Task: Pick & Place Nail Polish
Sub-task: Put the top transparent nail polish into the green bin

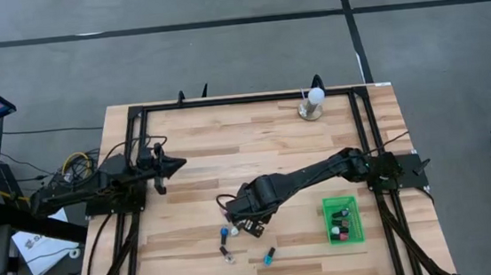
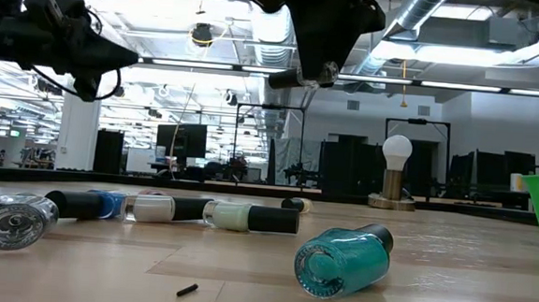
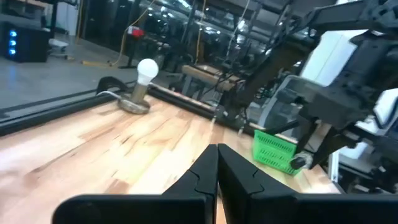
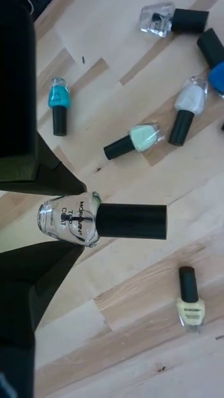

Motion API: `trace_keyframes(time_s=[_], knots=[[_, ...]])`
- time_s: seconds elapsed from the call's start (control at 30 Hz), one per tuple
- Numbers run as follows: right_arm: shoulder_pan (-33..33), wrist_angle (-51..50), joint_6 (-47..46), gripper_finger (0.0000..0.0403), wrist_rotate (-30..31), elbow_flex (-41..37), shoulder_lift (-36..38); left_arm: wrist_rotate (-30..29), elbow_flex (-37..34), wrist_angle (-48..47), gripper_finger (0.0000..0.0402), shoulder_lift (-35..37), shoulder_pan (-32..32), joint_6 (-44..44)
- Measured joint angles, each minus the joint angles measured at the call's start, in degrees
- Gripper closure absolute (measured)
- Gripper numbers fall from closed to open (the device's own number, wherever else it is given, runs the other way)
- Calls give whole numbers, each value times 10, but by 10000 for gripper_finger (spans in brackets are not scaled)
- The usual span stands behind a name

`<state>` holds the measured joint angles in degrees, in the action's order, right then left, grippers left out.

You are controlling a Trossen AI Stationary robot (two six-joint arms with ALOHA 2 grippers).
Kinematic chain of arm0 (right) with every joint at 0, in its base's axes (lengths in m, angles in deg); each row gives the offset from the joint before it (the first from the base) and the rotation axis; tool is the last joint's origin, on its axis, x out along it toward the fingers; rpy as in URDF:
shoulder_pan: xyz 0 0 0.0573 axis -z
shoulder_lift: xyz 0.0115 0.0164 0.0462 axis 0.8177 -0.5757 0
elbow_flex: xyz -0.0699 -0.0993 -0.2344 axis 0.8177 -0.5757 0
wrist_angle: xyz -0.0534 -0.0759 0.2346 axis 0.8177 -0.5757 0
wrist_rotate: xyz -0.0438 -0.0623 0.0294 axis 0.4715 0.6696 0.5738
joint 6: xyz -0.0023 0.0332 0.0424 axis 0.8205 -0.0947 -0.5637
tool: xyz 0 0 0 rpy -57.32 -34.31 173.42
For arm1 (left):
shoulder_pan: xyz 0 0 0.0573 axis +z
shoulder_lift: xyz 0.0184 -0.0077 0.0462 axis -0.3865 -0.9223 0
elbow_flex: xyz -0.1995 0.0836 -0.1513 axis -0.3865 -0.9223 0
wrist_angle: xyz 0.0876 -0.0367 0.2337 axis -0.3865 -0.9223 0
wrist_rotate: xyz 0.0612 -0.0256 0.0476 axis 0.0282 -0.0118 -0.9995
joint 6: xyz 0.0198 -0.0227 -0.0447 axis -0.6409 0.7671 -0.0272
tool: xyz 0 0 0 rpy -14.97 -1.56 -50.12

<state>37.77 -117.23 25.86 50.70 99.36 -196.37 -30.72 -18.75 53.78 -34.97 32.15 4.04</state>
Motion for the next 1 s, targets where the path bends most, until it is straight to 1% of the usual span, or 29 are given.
trace_keyframes(time_s=[0.23,0.5,0.6,0.67,0.73,0.87,1.0], knots=[[-5,0,-3,309,-7,0,0,3,0,-1,401,0,-24,0],[-23,0,-37,309,-24,0,1,3,0,-1,401,0,-27,0],[-33,1,-67,309,-31,-31,25,3,0,-2,401,0,-27,0],[-44,2,-99,309,-28,-81,63,3,0,-2,401,0,-27,0],[-57,1,-145,309,-17,-149,118,3,0,-2,401,0,-27,0],[-86,8,-242,309,-10,-318,256,3,0,-2,401,0,-27,0],[-112,89,-364,309,-10,-482,394,2,0,-2,401,0,-27,0]])
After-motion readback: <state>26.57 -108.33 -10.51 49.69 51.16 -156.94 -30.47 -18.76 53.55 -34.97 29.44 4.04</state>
